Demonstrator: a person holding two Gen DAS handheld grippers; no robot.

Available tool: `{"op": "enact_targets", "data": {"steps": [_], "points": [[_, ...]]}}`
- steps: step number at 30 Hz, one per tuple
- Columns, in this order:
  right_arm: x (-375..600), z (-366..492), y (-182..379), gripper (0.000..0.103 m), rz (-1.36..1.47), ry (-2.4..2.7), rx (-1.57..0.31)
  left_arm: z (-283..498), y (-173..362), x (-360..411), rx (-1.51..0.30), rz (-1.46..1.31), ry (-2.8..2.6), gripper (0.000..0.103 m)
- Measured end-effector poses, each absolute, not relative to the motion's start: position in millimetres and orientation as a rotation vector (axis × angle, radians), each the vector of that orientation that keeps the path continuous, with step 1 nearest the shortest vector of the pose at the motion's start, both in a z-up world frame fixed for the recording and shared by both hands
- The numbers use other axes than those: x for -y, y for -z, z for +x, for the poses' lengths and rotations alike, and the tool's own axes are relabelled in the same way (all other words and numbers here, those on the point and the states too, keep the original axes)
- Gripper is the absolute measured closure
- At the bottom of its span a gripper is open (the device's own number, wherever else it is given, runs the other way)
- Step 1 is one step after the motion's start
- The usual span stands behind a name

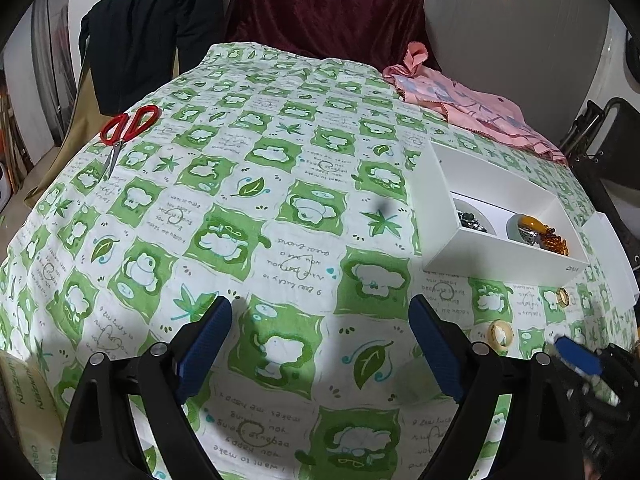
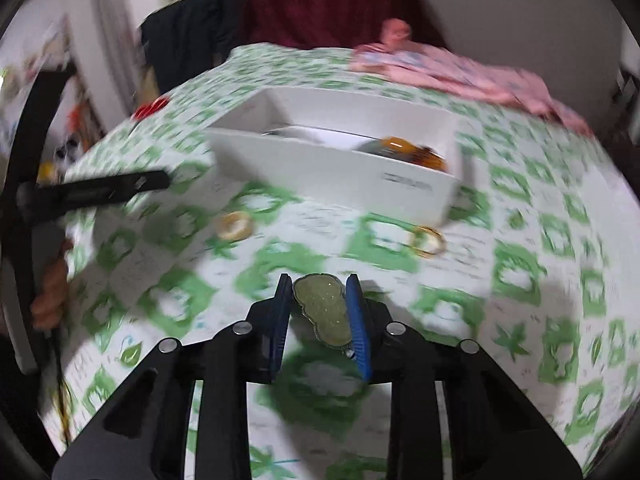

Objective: Organize jewelry
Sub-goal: 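Withdraw both open tools from the box toward the remaining jewelry, then grasp the pale translucent stone with the left tool while the right tool grasps the green jade pendant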

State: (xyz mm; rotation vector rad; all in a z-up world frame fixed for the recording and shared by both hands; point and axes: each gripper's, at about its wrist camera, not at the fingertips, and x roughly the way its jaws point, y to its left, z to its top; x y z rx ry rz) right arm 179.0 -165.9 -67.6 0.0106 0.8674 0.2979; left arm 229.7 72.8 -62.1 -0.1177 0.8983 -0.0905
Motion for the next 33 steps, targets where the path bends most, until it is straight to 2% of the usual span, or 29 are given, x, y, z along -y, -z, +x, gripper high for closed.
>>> {"op": "enact_targets", "data": {"steps": [4, 6, 10, 12, 15, 17, 18, 23, 27, 33], "points": [[176, 182, 68, 0.075, 0.074, -0.315, -0.871, 229, 61, -69, -0.894, -0.108, 0.096, 0.015], [180, 181, 67, 0.069, 0.104, -0.319, -0.866, 226, 60, -66, -0.886, -0.095, 0.115, 0.015], [199, 182, 63, 0.067, 0.194, -0.285, -0.841, 213, 54, -50, -0.833, -0.001, 0.155, 0.015], [206, 184, 63, 0.062, 0.225, -0.279, -0.842, 203, 53, -39, -0.798, 0.084, 0.169, 0.016], [209, 185, 63, 0.061, 0.239, -0.273, -0.843, 188, 58, -21, -0.776, 0.201, 0.219, 0.027], [208, 183, 61, 0.061, 0.230, -0.271, -0.833, 185, 60, -19, -0.787, 0.216, 0.255, 0.039], [208, 183, 60, 0.060, 0.230, -0.270, -0.830, 185, 61, -20, -0.798, 0.209, 0.274, 0.042], [210, 184, 59, 0.059, 0.237, -0.264, -0.827, 184, 66, -18, -0.828, 0.202, 0.344, 0.073], [210, 183, 60, 0.059, 0.233, -0.260, -0.825, 180, 68, -6, -0.822, 0.253, 0.318, 0.074], [209, 184, 61, 0.059, 0.229, -0.258, -0.830, 204, 69, -10, -0.862, 0.153, 0.244, 0.073]]}}
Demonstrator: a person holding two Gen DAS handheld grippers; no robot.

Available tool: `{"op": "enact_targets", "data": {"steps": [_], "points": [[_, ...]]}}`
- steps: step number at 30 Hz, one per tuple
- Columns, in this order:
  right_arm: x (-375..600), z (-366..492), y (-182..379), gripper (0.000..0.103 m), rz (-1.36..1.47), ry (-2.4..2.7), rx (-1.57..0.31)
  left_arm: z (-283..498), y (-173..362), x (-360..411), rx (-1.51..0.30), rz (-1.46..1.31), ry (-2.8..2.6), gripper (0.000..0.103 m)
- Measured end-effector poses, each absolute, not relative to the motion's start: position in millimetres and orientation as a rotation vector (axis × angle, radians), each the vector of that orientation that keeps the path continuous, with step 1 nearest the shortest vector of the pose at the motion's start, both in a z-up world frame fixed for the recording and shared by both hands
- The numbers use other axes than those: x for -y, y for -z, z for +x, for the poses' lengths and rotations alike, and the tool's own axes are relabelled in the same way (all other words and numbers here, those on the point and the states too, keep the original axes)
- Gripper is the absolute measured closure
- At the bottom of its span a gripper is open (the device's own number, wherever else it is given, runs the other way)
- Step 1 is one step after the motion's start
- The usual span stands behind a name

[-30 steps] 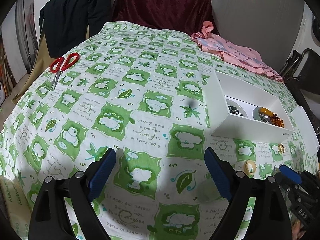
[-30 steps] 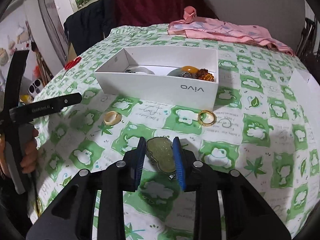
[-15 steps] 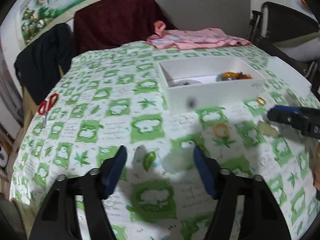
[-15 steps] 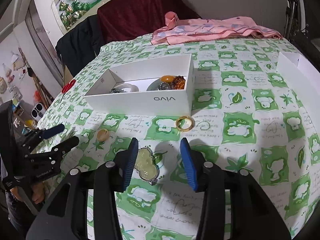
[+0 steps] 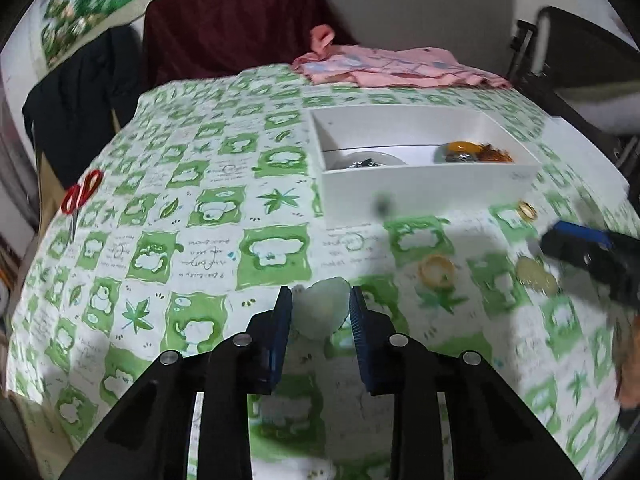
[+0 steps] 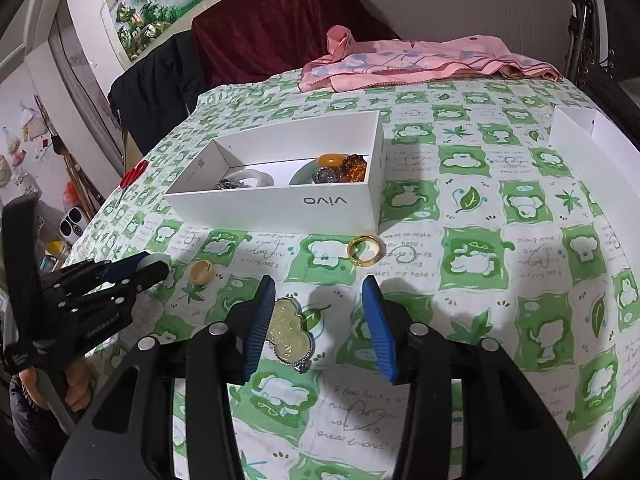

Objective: Organize jewelry
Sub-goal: 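Grasp the pale translucent stone with the left tool while the right tool grasps the green jade pendant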

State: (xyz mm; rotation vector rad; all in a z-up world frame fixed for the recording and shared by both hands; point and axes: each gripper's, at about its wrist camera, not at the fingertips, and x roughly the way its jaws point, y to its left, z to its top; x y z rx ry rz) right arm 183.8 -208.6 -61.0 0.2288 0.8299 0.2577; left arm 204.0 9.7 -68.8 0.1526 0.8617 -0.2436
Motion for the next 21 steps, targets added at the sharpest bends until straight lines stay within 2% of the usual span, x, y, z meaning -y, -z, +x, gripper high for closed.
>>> {"op": "enact_targets", "data": {"steps": [3, 5, 6, 11, 12, 13, 14, 21], "points": [[208, 185, 62, 0.059, 0.227, -0.261, -0.838, 201, 68, -10, -0.853, 0.162, 0.248, 0.072], [207, 184, 62, 0.059, 0.221, -0.268, -0.836, 199, 68, -9, -0.848, 0.169, 0.250, 0.061], [207, 184, 62, 0.059, 0.217, -0.272, -0.836, 198, 68, -10, -0.846, 0.168, 0.250, 0.059], [202, 184, 63, 0.059, 0.196, -0.285, -0.846, 199, 67, -11, -0.841, 0.157, 0.259, 0.058], [202, 183, 63, 0.059, 0.193, -0.287, -0.845, 199, 67, -9, -0.839, 0.162, 0.269, 0.059], [201, 183, 63, 0.059, 0.191, -0.287, -0.844, 199, 67, -7, -0.837, 0.170, 0.275, 0.070], [201, 183, 62, 0.059, 0.190, -0.287, -0.844, 199, 67, -5, -0.841, 0.179, 0.286, 0.076], [203, 179, 61, 0.059, 0.199, -0.296, -0.842, 189, 68, -4, -0.843, 0.179, 0.303, 0.076]]}}
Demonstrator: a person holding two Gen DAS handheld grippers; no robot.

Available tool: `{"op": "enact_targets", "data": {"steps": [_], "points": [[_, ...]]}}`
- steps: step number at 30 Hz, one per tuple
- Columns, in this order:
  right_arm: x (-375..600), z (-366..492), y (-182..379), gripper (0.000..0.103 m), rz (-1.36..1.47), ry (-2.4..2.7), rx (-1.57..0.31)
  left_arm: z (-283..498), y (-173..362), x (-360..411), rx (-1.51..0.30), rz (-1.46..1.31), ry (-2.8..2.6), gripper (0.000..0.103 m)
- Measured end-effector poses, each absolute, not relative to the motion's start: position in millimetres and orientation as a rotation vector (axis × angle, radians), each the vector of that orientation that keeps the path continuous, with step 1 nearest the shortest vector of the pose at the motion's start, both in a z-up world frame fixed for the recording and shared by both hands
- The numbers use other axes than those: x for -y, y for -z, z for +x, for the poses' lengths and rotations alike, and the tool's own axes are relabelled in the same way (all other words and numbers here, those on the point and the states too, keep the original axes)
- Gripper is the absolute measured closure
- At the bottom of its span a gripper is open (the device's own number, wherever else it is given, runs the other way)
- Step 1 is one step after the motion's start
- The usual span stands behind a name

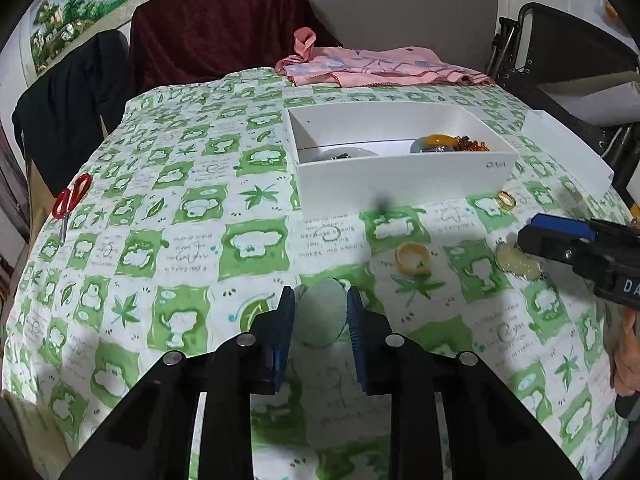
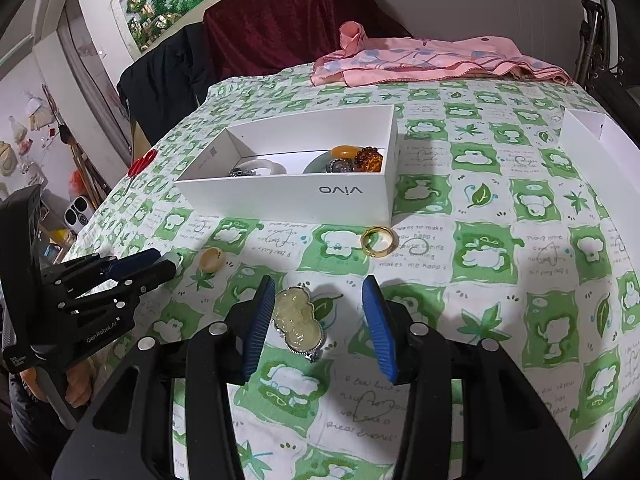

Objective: Organize jewelry
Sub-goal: 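Grasp the pale translucent stone with the left tool while the right tool grasps the green jade pendant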

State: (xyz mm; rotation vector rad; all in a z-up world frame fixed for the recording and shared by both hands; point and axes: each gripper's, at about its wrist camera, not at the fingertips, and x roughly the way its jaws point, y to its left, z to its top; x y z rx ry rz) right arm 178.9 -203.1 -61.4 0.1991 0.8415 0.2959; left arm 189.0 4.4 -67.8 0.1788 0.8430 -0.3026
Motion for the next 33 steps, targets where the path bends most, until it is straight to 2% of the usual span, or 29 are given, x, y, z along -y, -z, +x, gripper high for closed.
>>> {"op": "enact_targets", "data": {"steps": [12, 13, 14, 15, 19, 21, 26, 28, 33], "points": [[177, 174, 67, 0.059, 0.055, -0.330, -0.877, 192, 69, -6, -0.856, 0.163, 0.305, 0.075], [174, 173, 67, 0.060, 0.034, -0.323, -0.875, 192, 69, -6, -0.855, 0.163, 0.304, 0.075], [171, 173, 67, 0.073, 0.020, -0.326, -0.874, 192, 69, -6, -0.855, 0.165, 0.303, 0.075], [168, 171, 67, 0.079, 0.005, -0.340, -0.875, 192, 69, -6, -0.855, 0.164, 0.304, 0.075], [165, 170, 68, 0.079, -0.017, -0.343, -0.877, 192, 69, -6, -0.857, 0.162, 0.303, 0.073], [163, 170, 68, 0.079, -0.025, -0.340, -0.877, 192, 70, -6, -0.856, 0.167, 0.291, 0.066], [156, 168, 68, 0.078, -0.072, -0.325, -0.874, 197, 71, -14, -0.874, 0.130, 0.261, 0.038], [156, 168, 68, 0.078, -0.074, -0.324, -0.874, 198, 72, -13, -0.880, 0.136, 0.265, 0.031], [156, 168, 68, 0.078, -0.075, -0.323, -0.875, 196, 72, -11, -0.877, 0.151, 0.273, 0.030]]}}
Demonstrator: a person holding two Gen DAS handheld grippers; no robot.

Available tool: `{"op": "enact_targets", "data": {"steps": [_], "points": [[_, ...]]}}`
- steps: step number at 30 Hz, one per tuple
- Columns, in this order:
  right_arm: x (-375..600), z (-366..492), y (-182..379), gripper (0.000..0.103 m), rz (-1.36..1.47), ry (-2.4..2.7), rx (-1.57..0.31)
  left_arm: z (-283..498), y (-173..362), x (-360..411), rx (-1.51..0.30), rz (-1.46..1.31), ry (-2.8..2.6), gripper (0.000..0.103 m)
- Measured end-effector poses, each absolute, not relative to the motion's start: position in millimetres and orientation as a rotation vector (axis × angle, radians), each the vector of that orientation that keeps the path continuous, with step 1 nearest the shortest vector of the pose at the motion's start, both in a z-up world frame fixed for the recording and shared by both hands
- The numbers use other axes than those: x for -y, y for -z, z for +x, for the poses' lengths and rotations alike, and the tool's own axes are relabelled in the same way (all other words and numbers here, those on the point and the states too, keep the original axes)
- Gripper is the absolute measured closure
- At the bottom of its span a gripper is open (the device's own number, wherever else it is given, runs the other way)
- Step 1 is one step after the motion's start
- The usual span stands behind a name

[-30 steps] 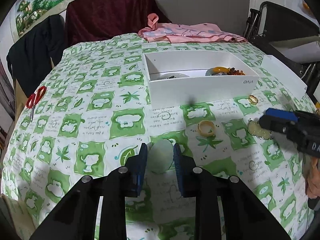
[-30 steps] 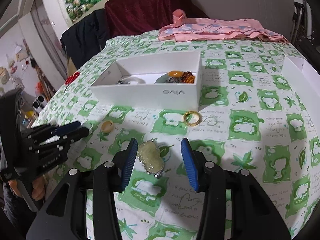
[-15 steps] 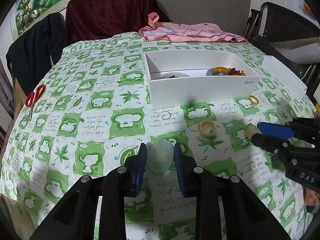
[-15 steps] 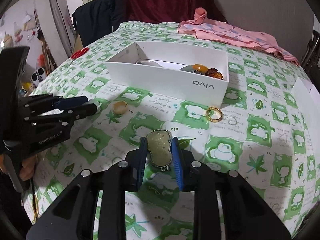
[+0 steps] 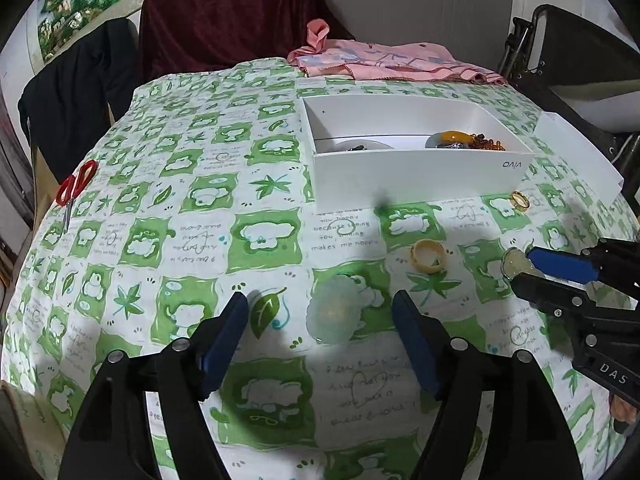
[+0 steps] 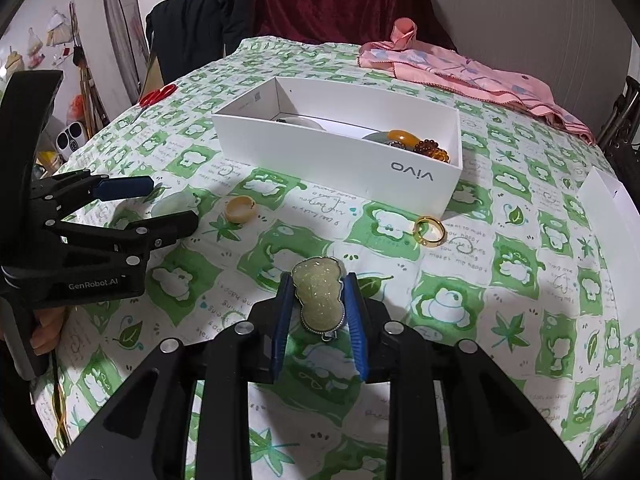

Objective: Organize jewelry
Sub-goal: 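Grasp the pale translucent stone with the left tool while the right tool grasps the green jade pendant, then lower the pale stone into the box with the left tool while the right tool releases the pendant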

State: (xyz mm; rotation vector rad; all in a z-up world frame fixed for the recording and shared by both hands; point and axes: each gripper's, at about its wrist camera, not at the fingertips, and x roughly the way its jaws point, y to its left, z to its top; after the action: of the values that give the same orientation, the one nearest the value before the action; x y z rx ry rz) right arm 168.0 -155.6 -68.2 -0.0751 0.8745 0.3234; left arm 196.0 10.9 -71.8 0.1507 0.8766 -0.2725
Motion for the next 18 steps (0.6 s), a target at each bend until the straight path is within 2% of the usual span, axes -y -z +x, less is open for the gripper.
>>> {"op": "enact_targets", "data": {"steps": [2, 5, 7, 18], "points": [[155, 168, 68, 0.078, -0.075, -0.324, -0.874, 195, 71, -10, -0.873, 0.153, 0.280, 0.032], [155, 168, 68, 0.078, -0.076, -0.323, -0.872, 188, 69, 0, -0.853, 0.190, 0.339, 0.064], [156, 168, 68, 0.078, -0.071, -0.325, -0.871, 184, 69, 6, -0.844, 0.215, 0.376, 0.077], [176, 167, 58, 0.078, 0.037, -0.324, -0.817, 181, 63, 1, -0.809, 0.194, 0.348, 0.077]]}}
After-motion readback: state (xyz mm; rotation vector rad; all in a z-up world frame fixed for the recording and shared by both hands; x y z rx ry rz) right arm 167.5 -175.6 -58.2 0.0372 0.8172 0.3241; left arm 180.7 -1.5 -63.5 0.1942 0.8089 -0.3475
